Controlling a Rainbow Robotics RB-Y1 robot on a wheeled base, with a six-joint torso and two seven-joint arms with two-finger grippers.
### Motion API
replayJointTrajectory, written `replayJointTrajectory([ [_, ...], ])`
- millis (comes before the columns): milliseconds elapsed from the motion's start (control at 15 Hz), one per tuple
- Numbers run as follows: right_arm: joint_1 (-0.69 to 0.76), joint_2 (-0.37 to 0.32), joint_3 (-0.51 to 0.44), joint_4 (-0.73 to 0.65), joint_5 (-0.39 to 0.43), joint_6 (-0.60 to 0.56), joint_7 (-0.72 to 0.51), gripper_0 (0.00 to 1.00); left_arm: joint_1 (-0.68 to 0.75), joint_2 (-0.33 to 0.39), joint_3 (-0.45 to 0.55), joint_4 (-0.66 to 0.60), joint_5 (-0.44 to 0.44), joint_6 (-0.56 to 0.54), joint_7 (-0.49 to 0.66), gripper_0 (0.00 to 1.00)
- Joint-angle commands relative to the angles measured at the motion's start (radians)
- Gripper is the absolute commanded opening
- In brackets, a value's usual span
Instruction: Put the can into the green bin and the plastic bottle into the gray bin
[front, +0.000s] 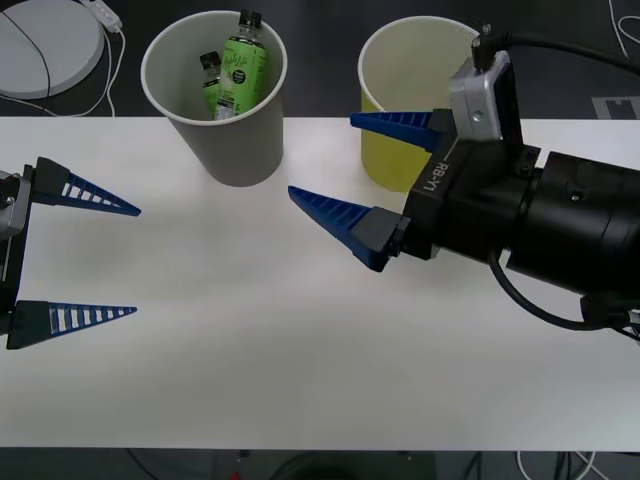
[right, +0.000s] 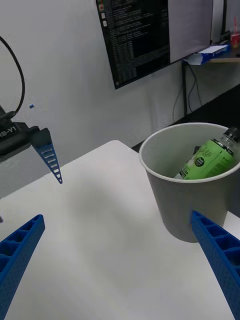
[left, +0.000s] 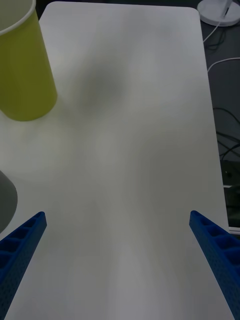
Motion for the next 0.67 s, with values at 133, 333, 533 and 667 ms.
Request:
replayJointTrajectory([
  [133, 0.049, -0.082, 0.01, 0.081, 0.225, -0.262, -0.233, 1.0, 0.0, 0.0, 0.0, 0.0, 0.0, 0.0, 0.0, 1.0],
  [333, 0.085, -0.119, -0.009, 0.145, 0.294, -0.44, -0.322, 1.0, 0.0, 0.0, 0.0, 0.0, 0.0, 0.0, 0.0, 1.0],
  [533, 0.174, -0.157, -0.082, 0.173, 0.311, -0.549, -0.332, 1.0, 0.0, 0.0, 0.0, 0.0, 0.0, 0.0, 0.0, 1.0],
  [667, 0.256, -0.175, -0.177, 0.204, 0.383, -0.655, -0.431, 1.0, 0.0, 0.0, 0.0, 0.0, 0.0, 0.0, 0.0, 1.0],
])
